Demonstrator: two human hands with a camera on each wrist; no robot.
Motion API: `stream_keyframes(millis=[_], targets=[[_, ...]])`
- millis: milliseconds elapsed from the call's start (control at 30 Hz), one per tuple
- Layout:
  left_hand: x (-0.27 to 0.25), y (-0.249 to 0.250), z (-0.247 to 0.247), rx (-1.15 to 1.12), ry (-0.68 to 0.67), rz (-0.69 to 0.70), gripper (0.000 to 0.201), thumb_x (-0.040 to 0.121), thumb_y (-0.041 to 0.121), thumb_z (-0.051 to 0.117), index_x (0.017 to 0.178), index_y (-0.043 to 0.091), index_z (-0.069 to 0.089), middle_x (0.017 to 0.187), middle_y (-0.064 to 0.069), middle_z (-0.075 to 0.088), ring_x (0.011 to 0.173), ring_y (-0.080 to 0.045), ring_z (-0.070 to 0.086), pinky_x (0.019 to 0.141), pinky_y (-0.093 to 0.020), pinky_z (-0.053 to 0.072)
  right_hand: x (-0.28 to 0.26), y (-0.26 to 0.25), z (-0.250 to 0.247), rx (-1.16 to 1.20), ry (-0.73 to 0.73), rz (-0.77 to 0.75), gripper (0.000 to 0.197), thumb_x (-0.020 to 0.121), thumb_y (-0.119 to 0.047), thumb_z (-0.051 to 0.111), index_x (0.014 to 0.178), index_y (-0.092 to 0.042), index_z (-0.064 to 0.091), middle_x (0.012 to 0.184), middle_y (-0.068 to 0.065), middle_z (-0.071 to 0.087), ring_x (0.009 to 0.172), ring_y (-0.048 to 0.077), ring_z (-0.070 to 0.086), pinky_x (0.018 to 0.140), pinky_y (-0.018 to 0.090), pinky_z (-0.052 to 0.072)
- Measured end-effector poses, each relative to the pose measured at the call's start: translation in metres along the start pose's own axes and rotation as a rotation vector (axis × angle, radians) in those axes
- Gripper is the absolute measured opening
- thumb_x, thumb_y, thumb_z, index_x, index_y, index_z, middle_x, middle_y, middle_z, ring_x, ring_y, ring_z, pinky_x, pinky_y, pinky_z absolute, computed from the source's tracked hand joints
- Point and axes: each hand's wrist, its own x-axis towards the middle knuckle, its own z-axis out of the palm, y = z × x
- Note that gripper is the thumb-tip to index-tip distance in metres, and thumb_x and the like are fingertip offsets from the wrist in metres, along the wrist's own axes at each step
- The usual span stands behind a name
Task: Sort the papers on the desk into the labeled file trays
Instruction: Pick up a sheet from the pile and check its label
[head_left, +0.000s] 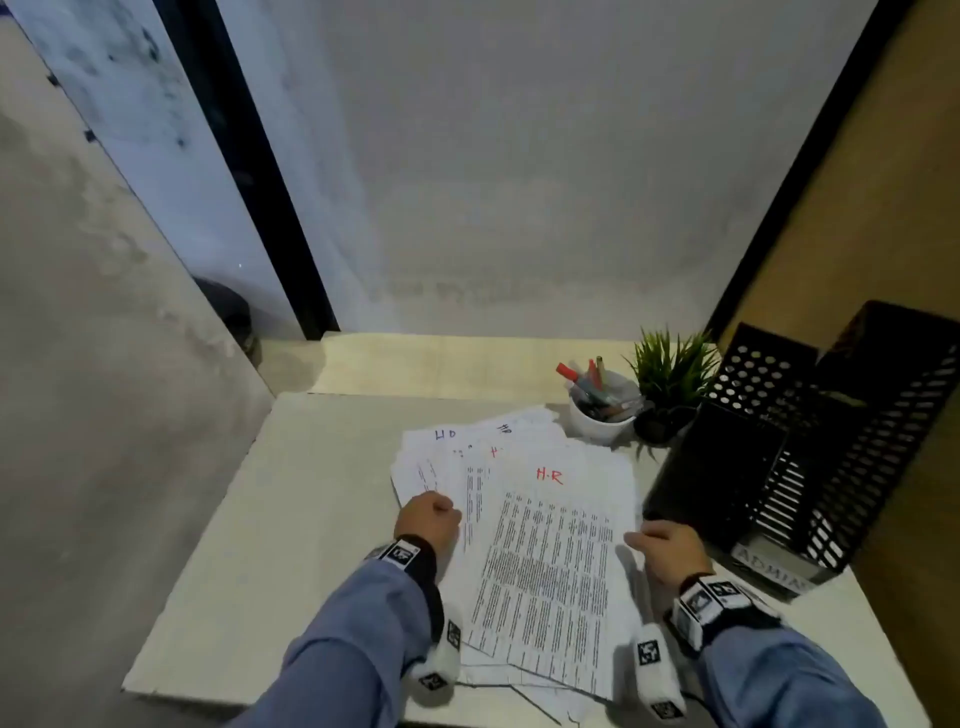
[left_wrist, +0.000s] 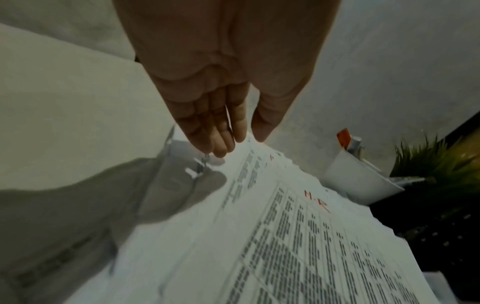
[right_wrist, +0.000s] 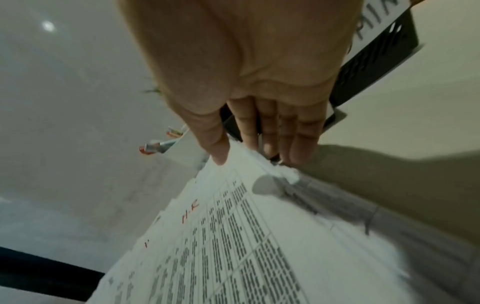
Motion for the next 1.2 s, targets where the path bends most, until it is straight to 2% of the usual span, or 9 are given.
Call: stream_keyframes(millis=[133, 200, 333, 400, 567, 800, 933, 1100, 1200], targets=[[0.005, 0.009, 0.026, -0.032, -0.011, -0.043, 0.023, 0.087, 0.012, 0.053, 0.108, 0.008, 0.061, 0.11, -0.007, 0.062, 0.1, -0.028, 0.06, 0.093, -0.031, 0.049, 0.007, -0.015, 0.017, -0.083, 0.083, 0.009, 0.022, 0.077, -0.012, 0.071, 0.074, 0.007, 0.063, 0.071, 0.028, 0.057, 0.074, 0.034, 0.059, 0.073, 0.037, 0.049], [0.004, 0.009, 0.037, -0.008, -0.04, -0.058, 0.029, 0.086, 0.014, 0.049, 0.113, 0.007, 0.056, 0.114, -0.014, 0.062, 0.102, -0.032, 0.061, 0.094, -0.039, 0.051, 0.008, -0.016, 0.024, -0.136, 0.11, 0.028, 0.032, 0.077, -0.011, 0.071, 0.091, 0.016, 0.063, 0.096, 0.037, 0.062, 0.093, 0.044, 0.063, 0.082, 0.04, 0.05], [0.007, 0.009, 0.049, 0.224, -0.019, -0.058, 0.046, 0.088, 0.022, 0.054, 0.129, 0.003, 0.042, 0.133, -0.017, 0.047, 0.119, -0.035, 0.05, 0.098, -0.04, 0.044, 0.006, -0.015, 0.032, -0.182, 0.152, 0.099, 0.026, 0.075, -0.011, 0.07, 0.061, 0.002, 0.052, 0.067, 0.025, 0.048, 0.064, 0.031, 0.05, 0.052, 0.026, 0.03], [0.005, 0.011, 0.052, 0.332, 0.003, -0.068, 0.057, 0.085, 0.03, 0.06, 0.132, 0.004, 0.038, 0.134, -0.016, 0.042, 0.121, -0.034, 0.046, 0.099, -0.042, 0.043, 0.001, -0.013, 0.037, -0.215, 0.12, 0.12, 0.027, 0.075, -0.019, 0.071, 0.068, -0.003, 0.051, 0.071, 0.013, 0.047, 0.065, 0.023, 0.044, 0.047, 0.023, 0.026], [0.007, 0.009, 0.058, 0.213, -0.103, -0.145, 0.081, 0.076, 0.03, 0.072, 0.138, 0.005, 0.025, 0.135, -0.015, 0.042, 0.12, -0.031, 0.049, 0.093, -0.038, 0.048, 0.002, -0.006, 0.044, -0.195, 0.13, 0.13, 0.038, 0.07, -0.016, 0.077, 0.101, 0.003, 0.065, 0.102, 0.018, 0.069, 0.089, 0.032, 0.066, 0.078, 0.036, 0.054], [0.003, 0.0, 0.058, 0.093, -0.148, 0.07, 0.007, 0.082, 0.009, 0.062, 0.077, 0.011, 0.058, 0.082, -0.007, 0.059, 0.074, -0.02, 0.053, 0.058, -0.021, 0.038, -0.005, -0.01, 0.035, -0.142, 0.201, 0.037, 0.034, 0.07, -0.009, 0.076, 0.101, -0.005, 0.063, 0.098, 0.013, 0.07, 0.085, 0.029, 0.067, 0.077, 0.034, 0.053], [0.001, -0.004, 0.054, -0.045, -0.079, 0.102, 0.044, 0.075, -0.015, 0.048, 0.054, 0.021, 0.06, 0.068, 0.006, 0.06, 0.066, -0.017, 0.053, 0.051, -0.018, 0.038, -0.006, -0.016, 0.033, -0.03, 0.219, -0.066, 0.025, 0.072, -0.015, 0.075, 0.092, -0.006, 0.064, 0.091, 0.013, 0.07, 0.076, 0.024, 0.063, 0.069, 0.027, 0.048], [-0.001, -0.003, 0.04, -0.17, -0.053, 0.008, 0.043, 0.062, -0.018, 0.037, 0.044, 0.012, 0.062, 0.079, -0.008, 0.072, 0.077, -0.023, 0.065, 0.078, -0.035, 0.056, -0.011, -0.021, 0.034, 0.283, 0.147, -0.033, 0.024, 0.073, 0.003, 0.071, 0.089, 0.016, 0.061, 0.082, 0.032, 0.064, 0.06, 0.02, 0.052, 0.053, 0.024, 0.046], [0.001, 0.0, 0.032, -0.072, 0.105, -0.007, 0.03, 0.078, -0.014, 0.042, 0.068, -0.002, 0.068, 0.089, -0.017, 0.066, 0.072, -0.019, 0.056, 0.067, -0.027, 0.049, -0.013, -0.026, 0.031, 0.356, 0.078, -0.003, 0.016, 0.076, 0.015, 0.061, 0.09, 0.012, 0.066, 0.081, 0.019, 0.062, 0.061, 0.02, 0.051, 0.053, 0.021, 0.044]])
